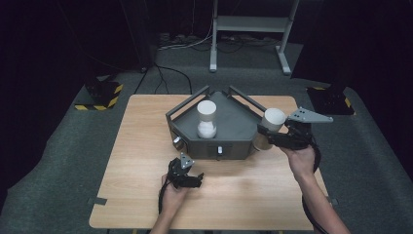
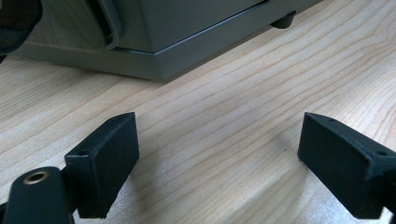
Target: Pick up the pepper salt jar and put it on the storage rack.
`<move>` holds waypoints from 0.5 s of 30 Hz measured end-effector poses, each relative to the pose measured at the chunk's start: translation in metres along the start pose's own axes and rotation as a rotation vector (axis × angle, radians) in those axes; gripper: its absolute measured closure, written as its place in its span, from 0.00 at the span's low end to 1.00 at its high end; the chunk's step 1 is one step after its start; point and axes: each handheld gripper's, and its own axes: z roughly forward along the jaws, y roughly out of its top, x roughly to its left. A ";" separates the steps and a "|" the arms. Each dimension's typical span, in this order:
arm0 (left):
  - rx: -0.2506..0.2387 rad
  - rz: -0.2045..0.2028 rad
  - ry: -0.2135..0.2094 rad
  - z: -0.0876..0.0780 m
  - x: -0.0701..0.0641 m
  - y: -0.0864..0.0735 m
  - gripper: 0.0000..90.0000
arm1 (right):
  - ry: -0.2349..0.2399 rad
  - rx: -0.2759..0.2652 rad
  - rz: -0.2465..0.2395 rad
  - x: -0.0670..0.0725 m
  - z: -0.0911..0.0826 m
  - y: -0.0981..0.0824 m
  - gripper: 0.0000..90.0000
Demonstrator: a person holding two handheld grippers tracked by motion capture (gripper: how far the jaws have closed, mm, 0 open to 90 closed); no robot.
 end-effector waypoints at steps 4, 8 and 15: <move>0.000 0.000 0.000 0.000 0.000 0.000 0.14 | 0.008 -0.001 -0.005 0.000 0.006 0.007 0.39; 0.000 0.000 0.000 0.000 0.000 0.000 0.14 | 0.013 -0.002 -0.014 0.001 0.012 0.013 0.39; 0.000 0.000 0.000 0.000 0.000 0.000 0.14 | 0.019 0.005 -0.032 0.006 0.028 0.023 0.39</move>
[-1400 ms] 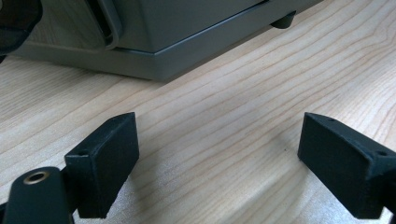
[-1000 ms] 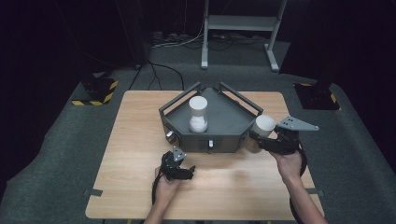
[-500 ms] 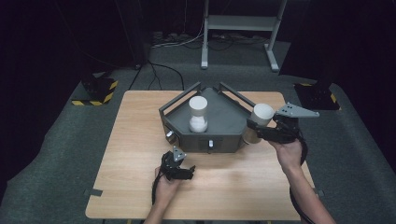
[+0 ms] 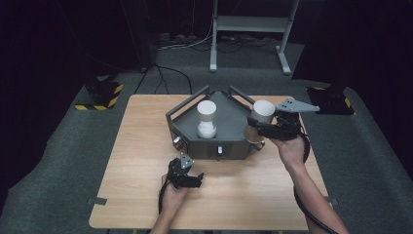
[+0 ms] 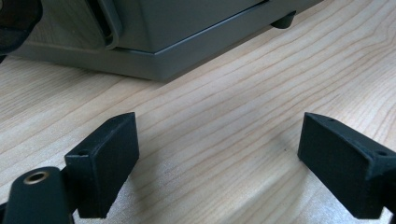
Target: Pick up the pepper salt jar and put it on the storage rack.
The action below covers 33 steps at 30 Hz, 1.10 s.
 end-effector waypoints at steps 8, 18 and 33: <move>0.000 -0.001 0.000 0.000 0.000 0.000 0.14 | -0.019 0.014 -0.011 0.006 0.024 0.005 0.39; 0.000 -0.001 0.000 0.000 0.000 0.000 0.14 | -0.040 0.020 -0.011 0.009 0.047 0.002 0.39; 0.000 0.000 0.000 0.000 0.000 0.000 0.14 | -0.040 0.038 -0.030 0.015 0.077 -0.004 0.39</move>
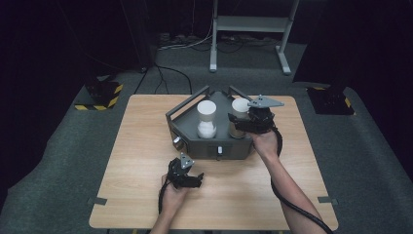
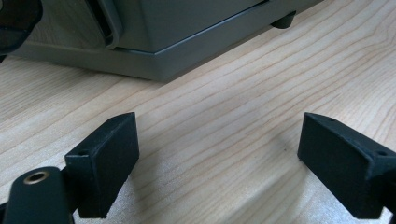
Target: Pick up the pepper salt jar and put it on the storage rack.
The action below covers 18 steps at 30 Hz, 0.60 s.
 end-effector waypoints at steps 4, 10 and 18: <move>0.000 0.000 0.000 0.000 0.000 0.000 0.14 | 0.008 -0.005 0.011 -0.001 0.005 -0.002 0.39; 0.000 0.000 0.000 0.000 0.000 0.000 0.14 | 0.013 0.003 0.009 0.000 0.009 -0.001 0.39; 0.000 0.000 0.000 0.000 0.000 0.000 0.14 | 0.022 0.004 0.004 0.000 0.012 -0.001 0.39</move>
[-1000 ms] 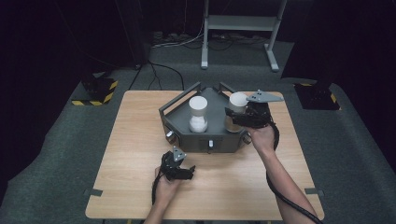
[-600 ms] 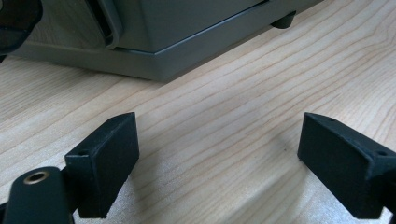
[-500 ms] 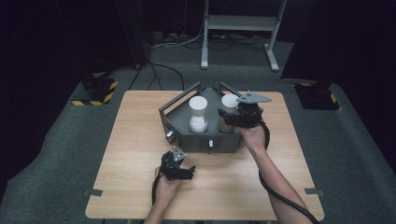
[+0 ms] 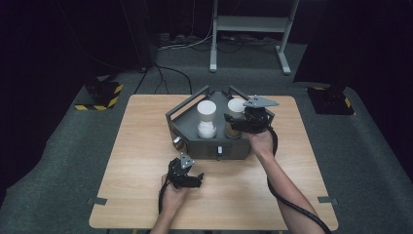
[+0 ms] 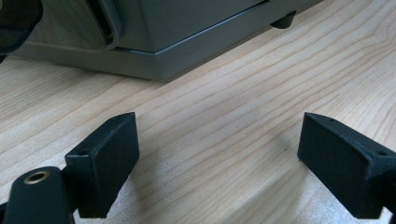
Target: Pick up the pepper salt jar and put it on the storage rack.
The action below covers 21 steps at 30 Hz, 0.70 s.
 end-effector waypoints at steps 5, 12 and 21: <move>0.000 0.000 0.000 0.000 0.000 0.000 0.14 | -0.001 -0.001 0.000 0.000 0.000 -0.002 0.39; 0.000 0.000 0.000 0.000 0.000 0.000 0.14 | 0.006 0.013 -0.007 -0.001 -0.001 0.000 0.39; 0.000 0.000 0.001 0.000 0.000 0.000 0.14 | 0.008 0.024 -0.011 -0.001 -0.001 0.002 0.39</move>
